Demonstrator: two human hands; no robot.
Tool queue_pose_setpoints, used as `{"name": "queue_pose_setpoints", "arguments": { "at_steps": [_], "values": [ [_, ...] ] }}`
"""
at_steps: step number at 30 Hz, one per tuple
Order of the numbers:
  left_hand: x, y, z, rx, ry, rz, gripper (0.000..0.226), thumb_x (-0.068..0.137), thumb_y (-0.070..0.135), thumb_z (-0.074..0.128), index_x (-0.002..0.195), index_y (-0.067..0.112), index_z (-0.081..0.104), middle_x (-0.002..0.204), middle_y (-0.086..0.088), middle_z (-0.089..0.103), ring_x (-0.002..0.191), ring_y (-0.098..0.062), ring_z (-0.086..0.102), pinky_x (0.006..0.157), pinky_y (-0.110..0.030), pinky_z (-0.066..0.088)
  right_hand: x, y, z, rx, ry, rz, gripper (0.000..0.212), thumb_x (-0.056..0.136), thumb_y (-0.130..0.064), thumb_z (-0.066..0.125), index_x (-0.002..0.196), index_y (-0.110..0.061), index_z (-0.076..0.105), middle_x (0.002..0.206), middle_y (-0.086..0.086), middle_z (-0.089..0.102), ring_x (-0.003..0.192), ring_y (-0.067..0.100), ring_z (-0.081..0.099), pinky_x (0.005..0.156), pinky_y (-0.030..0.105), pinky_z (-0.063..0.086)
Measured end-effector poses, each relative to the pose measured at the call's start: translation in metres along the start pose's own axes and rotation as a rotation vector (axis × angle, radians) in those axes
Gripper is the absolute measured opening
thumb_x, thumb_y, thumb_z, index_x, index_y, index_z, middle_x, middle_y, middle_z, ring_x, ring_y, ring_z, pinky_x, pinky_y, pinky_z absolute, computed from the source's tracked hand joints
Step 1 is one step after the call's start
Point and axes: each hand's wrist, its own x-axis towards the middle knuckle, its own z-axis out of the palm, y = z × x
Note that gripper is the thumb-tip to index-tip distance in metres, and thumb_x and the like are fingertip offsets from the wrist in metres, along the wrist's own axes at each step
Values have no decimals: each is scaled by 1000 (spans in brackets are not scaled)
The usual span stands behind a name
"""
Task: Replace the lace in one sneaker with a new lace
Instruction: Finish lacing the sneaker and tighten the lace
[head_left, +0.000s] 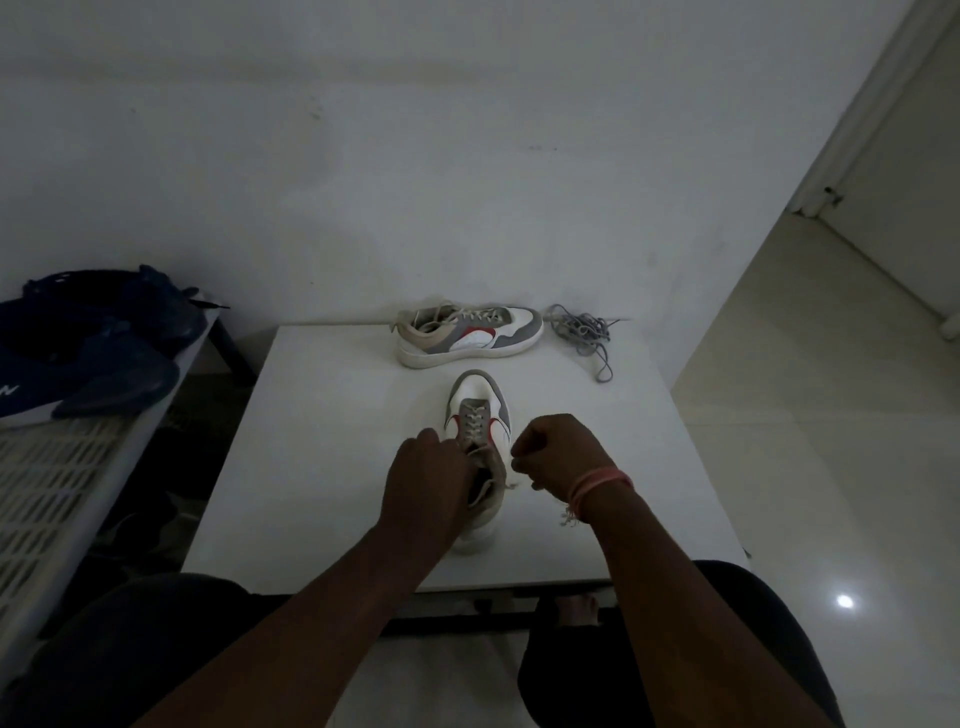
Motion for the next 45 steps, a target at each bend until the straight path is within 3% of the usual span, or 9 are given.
{"name": "queue_pose_setpoints", "arguments": {
  "at_steps": [2,6,13,17,22,27,31,37,45],
  "values": [
    [2,5,2,65,-2,35,11,71,18,81,68,17,71,63,-3,63,59,-25,57,52,-29,33,0,1,3,-13,-15,64,8,90,-23,70,88,-15,70,77,2,69,75,20,68,86,44,58],
    [0,5,0,-148,-263,83,28,97,26,50,120,19,64,110,-12,69,91,-29,64,77,-35,51,-3,-10,9,176,-201,256,25,98,-21,61,111,0,63,93,16,66,83,28,67,81,44,61],
    [-6,-5,-30,-269,-614,126,40,100,50,45,135,33,52,122,-13,55,104,-27,51,89,-40,46,-1,-11,13,228,-422,462,30,98,-24,61,112,2,60,101,22,72,86,31,72,78,42,62],
    [-5,-9,-17,-270,-433,40,27,96,19,55,120,20,69,114,-12,69,98,-26,65,78,-28,47,-2,-10,18,326,-445,450,21,92,-12,68,107,3,65,99,24,73,92,34,74,85,45,61],
    [5,-11,-11,-489,-285,-248,22,88,34,72,105,23,80,99,-3,76,86,-19,70,75,-28,54,-4,-4,25,64,-221,209,13,80,2,76,91,-3,73,82,14,76,78,24,76,81,41,62],
    [-5,0,0,-191,-124,-197,29,96,38,59,102,12,70,99,-6,73,86,-23,68,72,-30,51,-5,-8,37,212,46,34,8,80,-13,72,78,-21,74,76,2,75,73,18,74,78,42,62],
    [0,2,-4,-301,-299,-113,38,100,42,50,112,10,67,107,-10,72,94,-26,69,81,-32,54,-7,-21,40,171,232,-72,12,87,-15,67,95,-21,75,93,-1,75,86,14,70,88,34,58],
    [6,-19,-18,-392,-359,-148,22,92,24,62,105,11,73,91,-2,70,70,-12,62,58,-20,42,-16,-36,54,-394,-19,-220,23,95,-26,62,113,-18,73,107,9,73,95,24,70,90,33,54],
    [-7,-23,-15,-417,-198,-312,10,89,24,66,97,18,62,97,-4,69,87,-22,66,68,-28,45,-10,-54,66,-615,-29,-227,36,94,-25,60,124,-6,62,106,15,70,96,32,69,82,39,56]
  ]
}}
